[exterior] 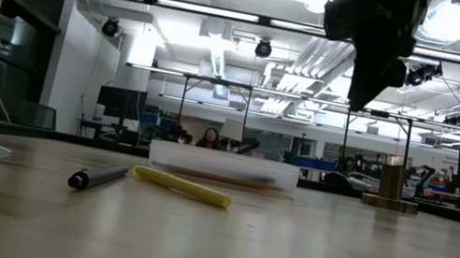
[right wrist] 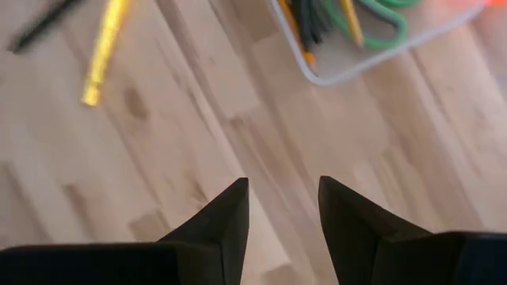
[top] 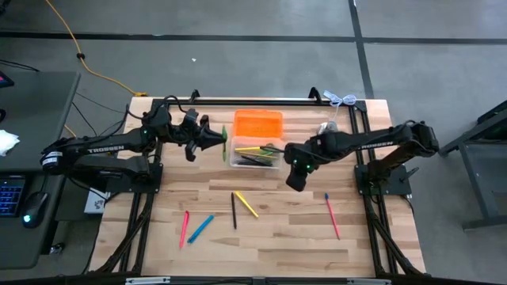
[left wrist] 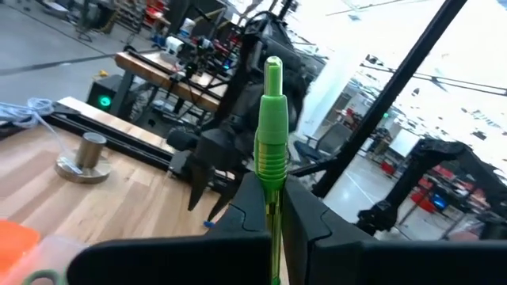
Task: Pick & place school supplies into a supply box
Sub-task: Put the green pen into the orange supply box
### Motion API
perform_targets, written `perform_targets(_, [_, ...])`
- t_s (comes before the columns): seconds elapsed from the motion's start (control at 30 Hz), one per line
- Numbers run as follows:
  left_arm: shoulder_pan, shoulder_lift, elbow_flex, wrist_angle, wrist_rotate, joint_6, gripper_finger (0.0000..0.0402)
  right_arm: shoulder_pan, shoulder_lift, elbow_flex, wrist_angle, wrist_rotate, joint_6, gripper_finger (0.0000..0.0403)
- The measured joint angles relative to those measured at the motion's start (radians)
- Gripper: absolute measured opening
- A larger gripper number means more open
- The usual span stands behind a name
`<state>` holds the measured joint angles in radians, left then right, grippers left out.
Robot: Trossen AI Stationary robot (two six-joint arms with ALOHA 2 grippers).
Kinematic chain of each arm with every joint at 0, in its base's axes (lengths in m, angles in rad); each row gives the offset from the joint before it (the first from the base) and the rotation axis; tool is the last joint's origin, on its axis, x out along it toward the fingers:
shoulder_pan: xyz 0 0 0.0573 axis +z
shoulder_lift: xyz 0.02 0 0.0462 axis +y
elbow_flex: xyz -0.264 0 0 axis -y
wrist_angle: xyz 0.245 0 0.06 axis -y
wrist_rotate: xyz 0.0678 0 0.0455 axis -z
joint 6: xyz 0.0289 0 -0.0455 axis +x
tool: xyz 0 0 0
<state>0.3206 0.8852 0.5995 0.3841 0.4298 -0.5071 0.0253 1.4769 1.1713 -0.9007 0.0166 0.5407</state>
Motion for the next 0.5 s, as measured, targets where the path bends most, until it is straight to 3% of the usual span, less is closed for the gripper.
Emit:
perform_targets(0.1, [0.0,0.0,0.005,-0.017,-0.029,0.006,0.0036,0.018,0.0,0.0,-0.035,0.052,-0.001,0.0129])
perform_targets(0.2, [0.0,0.008,0.059,-0.137,-0.06,0.053,0.0036,0.034,0.0,0.0,-0.073,0.082,-0.001,0.0129])
perform_targets(0.5, [-0.001,0.132,0.351,-0.514,-0.157,0.268,0.0039,0.057,0.0,0.0,-0.087,0.143,0.0,0.0129])
